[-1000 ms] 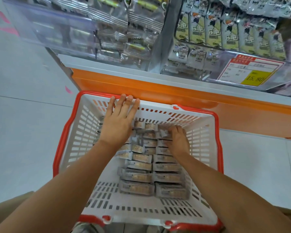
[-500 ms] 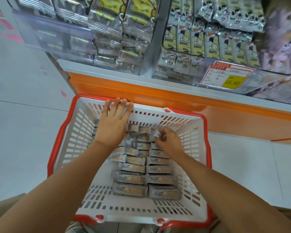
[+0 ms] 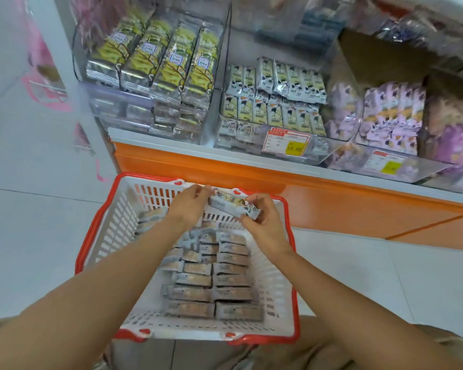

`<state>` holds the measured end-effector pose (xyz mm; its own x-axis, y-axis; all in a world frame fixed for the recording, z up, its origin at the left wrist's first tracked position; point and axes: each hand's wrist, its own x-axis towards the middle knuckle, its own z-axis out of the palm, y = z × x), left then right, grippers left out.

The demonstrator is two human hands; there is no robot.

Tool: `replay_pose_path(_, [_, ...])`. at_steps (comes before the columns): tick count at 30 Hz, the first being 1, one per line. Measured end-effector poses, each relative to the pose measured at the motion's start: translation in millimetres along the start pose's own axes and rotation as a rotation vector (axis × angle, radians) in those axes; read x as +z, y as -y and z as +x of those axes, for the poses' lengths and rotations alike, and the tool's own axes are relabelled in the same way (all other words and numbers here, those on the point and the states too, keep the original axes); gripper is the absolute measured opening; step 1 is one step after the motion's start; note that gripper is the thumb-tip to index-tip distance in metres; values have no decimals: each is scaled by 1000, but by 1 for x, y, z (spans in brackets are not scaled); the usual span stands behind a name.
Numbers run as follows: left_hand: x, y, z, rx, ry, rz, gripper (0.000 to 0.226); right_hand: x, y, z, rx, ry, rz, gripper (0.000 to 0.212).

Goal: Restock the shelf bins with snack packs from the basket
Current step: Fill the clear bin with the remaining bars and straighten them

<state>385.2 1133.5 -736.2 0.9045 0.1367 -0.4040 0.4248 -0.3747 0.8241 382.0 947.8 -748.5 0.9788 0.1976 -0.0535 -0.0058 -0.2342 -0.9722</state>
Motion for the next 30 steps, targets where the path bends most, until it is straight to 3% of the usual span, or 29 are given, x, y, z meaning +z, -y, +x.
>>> replay_pose_path(2, [0, -8, -7, -58, 55, -242, 35, -7, 13, -9, -45, 35, -24, 36])
replay_pose_path(4, [-3, -14, -14, -35, 40, -339, 31, -13, 23, -18, -70, 97, -76, 34])
replay_pose_path(11, [-16, -43, -38, 208, -22, -172, 22, -28, 58, -34, -198, 167, -253, 22])
replay_pose_path(13, [-18, -52, -42, 310, -95, -39, 28, -33, 70, -32, -247, 155, -276, 21])
replay_pose_path(17, [-37, -64, -48, 764, -601, 291, 32, -44, 104, -23, -267, 80, -161, 20])
replay_pose_path(19, [-51, -69, -45, 931, -732, 402, 34, -49, 125, -14, -295, 23, -122, 20])
replay_pose_path(24, [-75, -67, -16, 884, -698, 854, 63, -53, 168, 38, -301, -169, -194, 19])
replay_pose_path(30, [-74, -61, 6, 858, -693, 954, 82, -43, 181, 120, -251, -246, -412, 24])
